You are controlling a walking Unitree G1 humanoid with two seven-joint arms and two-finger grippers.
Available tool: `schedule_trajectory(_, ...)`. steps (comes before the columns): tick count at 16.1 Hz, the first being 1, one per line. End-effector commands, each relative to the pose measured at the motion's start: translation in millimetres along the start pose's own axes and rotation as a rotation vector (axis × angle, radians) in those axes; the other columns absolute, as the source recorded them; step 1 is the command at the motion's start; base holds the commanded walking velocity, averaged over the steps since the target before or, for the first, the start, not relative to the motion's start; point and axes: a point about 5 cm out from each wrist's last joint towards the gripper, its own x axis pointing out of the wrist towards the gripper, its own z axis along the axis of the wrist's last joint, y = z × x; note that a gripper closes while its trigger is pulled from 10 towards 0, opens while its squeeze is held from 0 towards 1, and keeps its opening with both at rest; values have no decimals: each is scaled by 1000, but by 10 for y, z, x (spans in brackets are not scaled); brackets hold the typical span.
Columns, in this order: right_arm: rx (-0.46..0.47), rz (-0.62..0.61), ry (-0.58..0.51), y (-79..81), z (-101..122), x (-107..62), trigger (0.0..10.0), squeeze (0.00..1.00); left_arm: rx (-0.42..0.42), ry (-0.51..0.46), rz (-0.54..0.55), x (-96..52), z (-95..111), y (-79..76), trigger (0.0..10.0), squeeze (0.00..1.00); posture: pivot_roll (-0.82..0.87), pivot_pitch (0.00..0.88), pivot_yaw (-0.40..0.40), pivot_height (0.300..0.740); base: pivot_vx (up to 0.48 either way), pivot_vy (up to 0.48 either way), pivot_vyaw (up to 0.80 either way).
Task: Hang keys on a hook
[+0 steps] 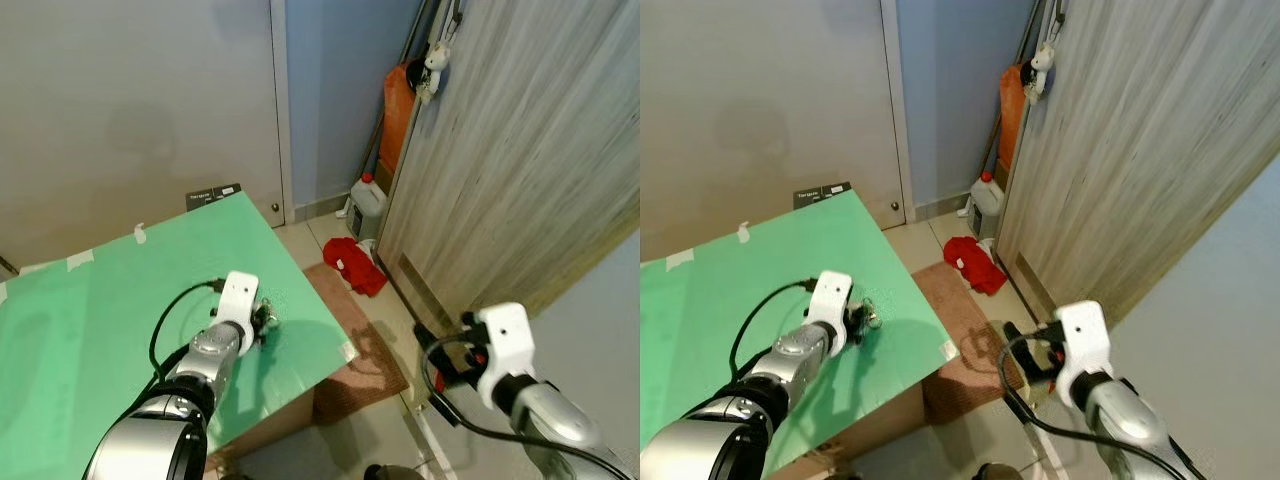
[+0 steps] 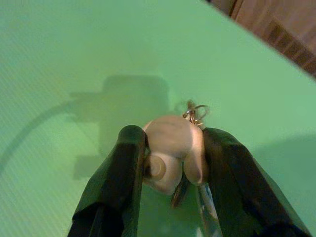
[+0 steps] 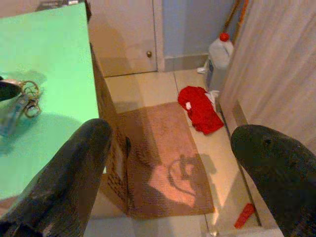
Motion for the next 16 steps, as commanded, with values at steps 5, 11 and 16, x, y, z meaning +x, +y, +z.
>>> schedule_trajectory(5,9,-1,-35,10,37,226,10000,0,14,-267,-77,-13,437,-100,0,0,-181,9,47,740,0,0,0)
schedule_trajectory(11,29,20,-106,69,183,599,10000,0,92,-503,-109,-173,910,-127,0,0,-80,0,48,740,0,0,0)
schedule_trajectory(16,119,10,-249,94,450,861,10000,0,19,-704,41,-481,990,-57,0,0,4,0,35,740,0,0,0)
